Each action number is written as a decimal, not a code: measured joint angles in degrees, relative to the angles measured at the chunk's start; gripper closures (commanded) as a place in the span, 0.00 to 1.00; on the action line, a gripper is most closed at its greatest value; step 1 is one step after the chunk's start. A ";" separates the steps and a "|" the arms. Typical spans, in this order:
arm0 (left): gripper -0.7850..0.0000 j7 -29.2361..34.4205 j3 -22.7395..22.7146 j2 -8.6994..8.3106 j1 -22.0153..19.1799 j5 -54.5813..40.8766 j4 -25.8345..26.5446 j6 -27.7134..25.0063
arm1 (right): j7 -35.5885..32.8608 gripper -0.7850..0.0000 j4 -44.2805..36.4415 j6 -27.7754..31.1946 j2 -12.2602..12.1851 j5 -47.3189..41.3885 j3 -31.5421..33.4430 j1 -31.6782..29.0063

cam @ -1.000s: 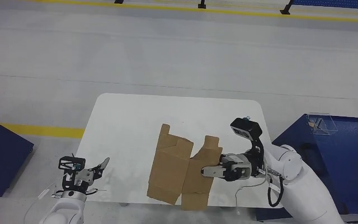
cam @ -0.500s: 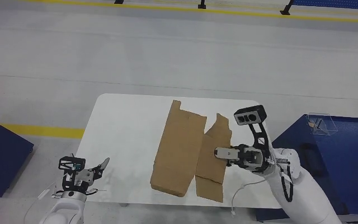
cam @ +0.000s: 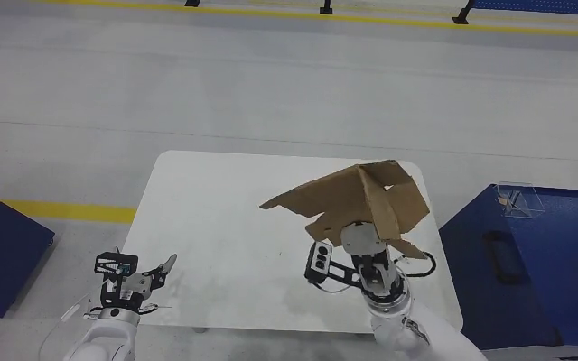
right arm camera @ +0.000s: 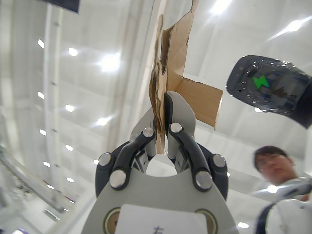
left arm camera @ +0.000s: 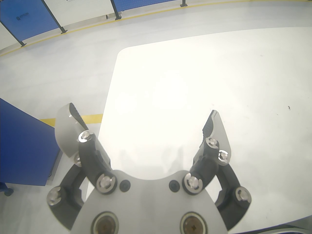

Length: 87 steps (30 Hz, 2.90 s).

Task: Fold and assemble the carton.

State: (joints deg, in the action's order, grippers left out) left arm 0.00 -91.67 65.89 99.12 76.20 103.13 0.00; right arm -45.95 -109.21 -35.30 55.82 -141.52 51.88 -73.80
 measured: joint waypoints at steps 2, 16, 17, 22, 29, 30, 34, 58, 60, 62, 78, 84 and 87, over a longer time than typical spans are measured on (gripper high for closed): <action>0.00 0.00 0.00 0.00 0.00 0.00 0.00 0.00 | 5.26 1.00 -0.11 -2.93 0.01 -7.09 0.15 -0.31; 0.00 0.00 0.00 0.00 0.00 0.00 0.00 0.00 | -1.70 1.00 -3.36 18.47 0.84 23.19 13.00 1.54; 0.00 0.00 0.00 0.00 0.00 0.00 0.00 0.00 | -5.33 1.00 -2.17 23.13 1.02 30.40 13.98 2.47; 0.00 0.00 0.00 0.00 0.00 0.00 0.00 0.00 | -18.10 1.00 4.44 41.39 1.61 56.50 16.15 6.77; 0.00 0.00 0.00 0.00 0.00 0.00 0.00 0.00 | -29.91 1.00 13.35 58.95 1.98 83.57 16.23 10.50; 0.00 0.00 0.00 0.00 0.00 0.00 0.00 0.00 | -30.81 1.00 14.52 60.14 2.10 84.84 15.91 10.76; 0.00 0.00 0.00 0.00 0.00 0.00 0.00 0.00 | -31.41 1.00 17.96 62.40 2.45 92.54 14.83 13.97; 0.00 8.26 1.72 0.47 0.28 -9.06 3.16 -2.61 | -33.18 1.00 27.30 59.93 2.88 96.54 13.81 22.67; 0.00 14.18 2.46 0.82 -0.51 -17.44 4.76 -2.77 | -33.41 1.00 28.17 60.01 2.69 96.98 14.51 21.68; 0.00 20.21 2.88 1.12 -1.53 -27.64 5.24 -3.71 | -33.79 1.00 29.51 59.88 2.55 97.82 14.87 21.20; 0.00 62.93 2.02 1.19 -12.66 -101.75 -3.32 -0.29 | -35.45 1.00 33.52 58.20 4.15 101.53 3.00 23.03; 0.25 61.84 6.56 1.17 -10.24 -94.48 0.31 -5.94 | -35.00 1.00 34.41 58.65 5.07 100.65 -0.81 23.66; 0.82 60.89 7.46 1.12 -8.95 -94.24 1.44 -7.73 | -34.62 1.00 34.89 59.03 5.41 100.77 -2.16 23.99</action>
State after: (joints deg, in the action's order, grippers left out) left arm 60.89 -84.22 67.01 90.17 -18.03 104.57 -7.73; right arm -80.56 -74.32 23.74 61.23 -40.75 49.72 -49.82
